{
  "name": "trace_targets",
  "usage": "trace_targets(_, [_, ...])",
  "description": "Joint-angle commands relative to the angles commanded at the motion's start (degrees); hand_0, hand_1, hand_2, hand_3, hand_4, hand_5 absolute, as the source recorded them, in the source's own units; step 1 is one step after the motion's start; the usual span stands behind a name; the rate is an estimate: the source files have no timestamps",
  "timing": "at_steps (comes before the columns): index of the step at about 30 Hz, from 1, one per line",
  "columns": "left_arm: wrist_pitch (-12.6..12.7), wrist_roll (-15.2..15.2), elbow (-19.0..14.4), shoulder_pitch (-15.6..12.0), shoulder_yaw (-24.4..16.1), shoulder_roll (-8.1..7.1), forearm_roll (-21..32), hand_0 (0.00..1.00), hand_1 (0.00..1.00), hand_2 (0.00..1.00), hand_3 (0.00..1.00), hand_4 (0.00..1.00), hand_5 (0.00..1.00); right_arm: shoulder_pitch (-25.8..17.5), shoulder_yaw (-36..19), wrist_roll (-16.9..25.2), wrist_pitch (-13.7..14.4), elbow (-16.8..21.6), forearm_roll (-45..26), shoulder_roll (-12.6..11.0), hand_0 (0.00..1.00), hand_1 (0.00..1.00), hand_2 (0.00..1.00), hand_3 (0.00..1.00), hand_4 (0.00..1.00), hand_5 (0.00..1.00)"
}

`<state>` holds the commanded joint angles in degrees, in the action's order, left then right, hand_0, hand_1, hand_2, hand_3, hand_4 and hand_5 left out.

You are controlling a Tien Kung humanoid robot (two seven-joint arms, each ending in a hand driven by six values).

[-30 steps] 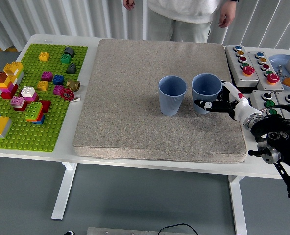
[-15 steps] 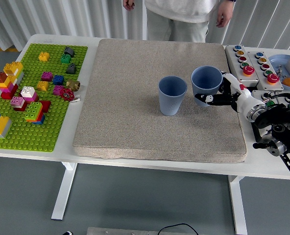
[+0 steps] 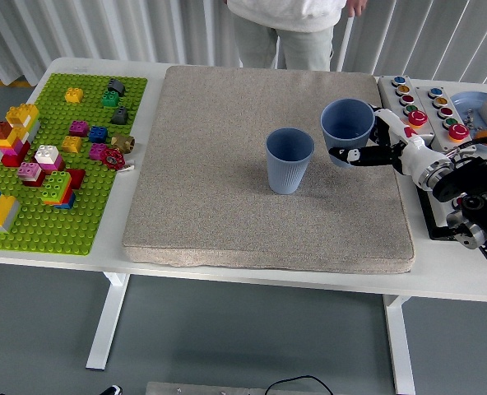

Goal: Pick cup pour cup place

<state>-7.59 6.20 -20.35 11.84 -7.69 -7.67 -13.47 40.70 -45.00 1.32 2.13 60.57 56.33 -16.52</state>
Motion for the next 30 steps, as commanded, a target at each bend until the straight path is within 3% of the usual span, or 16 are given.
trace_targets(12, [-0.05,0.17,-0.02,0.2,-0.26,-0.05,-0.39,0.765,0.827,0.869,0.775,0.518,0.998,2.83,1.51,-0.1,0.46,-0.38,0.51,0.76,0.87,0.824,0.823,0.808,0.772,0.09])
trace_targets(30, [-0.14,0.5,-0.13,0.22,-0.75,-0.24,-1.08,0.766,0.829,0.869,0.775,0.517,0.998,5.61,4.13,0.1,0.81,-2.47,0.09,-0.38,0.871,0.825,0.824,0.808,0.771,0.095])
